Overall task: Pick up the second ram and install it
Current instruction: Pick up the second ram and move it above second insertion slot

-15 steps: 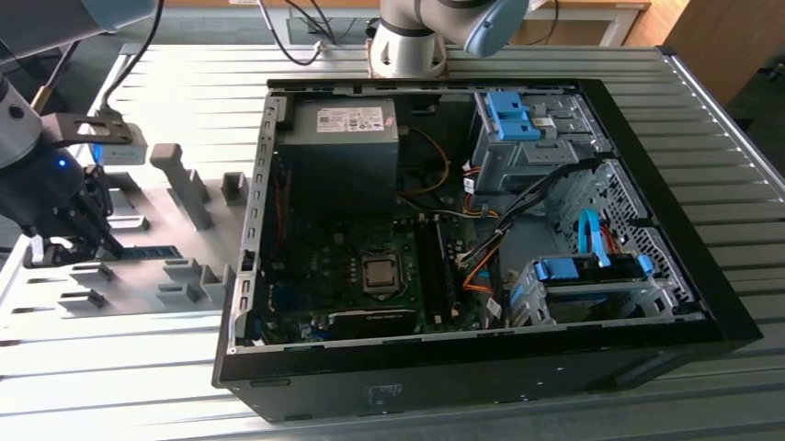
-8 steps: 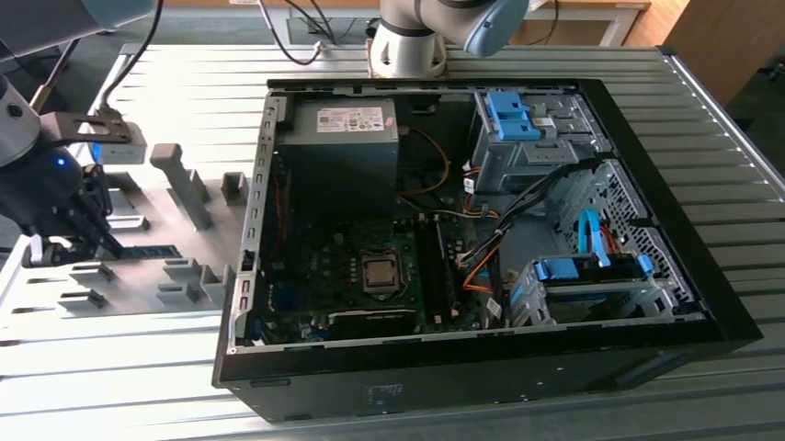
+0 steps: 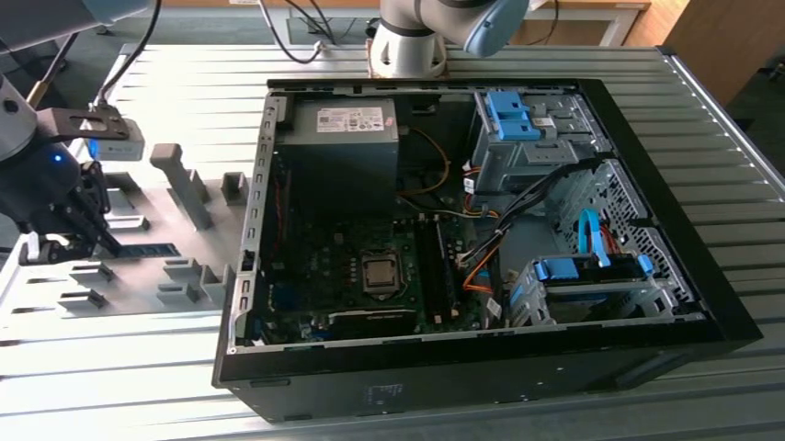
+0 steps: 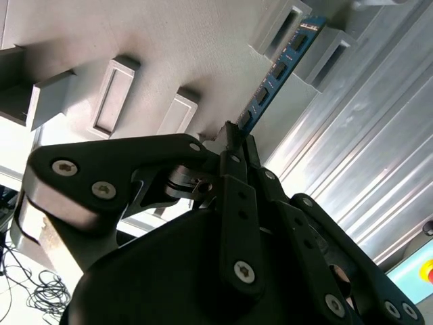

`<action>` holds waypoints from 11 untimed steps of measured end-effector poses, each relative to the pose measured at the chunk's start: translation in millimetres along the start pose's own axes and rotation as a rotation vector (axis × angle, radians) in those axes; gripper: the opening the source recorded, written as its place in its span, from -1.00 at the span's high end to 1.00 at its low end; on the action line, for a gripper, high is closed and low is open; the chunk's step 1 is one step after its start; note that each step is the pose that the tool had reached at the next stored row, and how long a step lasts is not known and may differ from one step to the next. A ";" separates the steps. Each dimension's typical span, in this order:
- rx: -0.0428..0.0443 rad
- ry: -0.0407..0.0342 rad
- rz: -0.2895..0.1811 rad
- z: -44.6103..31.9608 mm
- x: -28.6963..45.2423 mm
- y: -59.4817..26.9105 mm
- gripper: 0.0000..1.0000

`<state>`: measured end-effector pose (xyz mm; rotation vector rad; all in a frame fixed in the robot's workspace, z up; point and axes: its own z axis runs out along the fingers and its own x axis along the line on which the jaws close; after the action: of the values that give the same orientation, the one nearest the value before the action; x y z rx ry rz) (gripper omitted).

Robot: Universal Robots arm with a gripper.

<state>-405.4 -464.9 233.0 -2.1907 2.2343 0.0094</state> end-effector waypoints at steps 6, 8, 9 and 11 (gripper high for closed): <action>0.0001 0.0000 0.000 -4.3 -0.1 0.0 0.73; 0.0002 -0.0001 0.000 -5.1 -0.1 -0.1 0.73; 0.0002 -0.0001 0.000 -5.5 -0.1 -0.1 0.73; 0.0000 0.0000 0.000 -6.3 -0.1 -0.1 0.73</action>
<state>-405.4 -464.9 239.4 -2.1907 2.2342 0.0094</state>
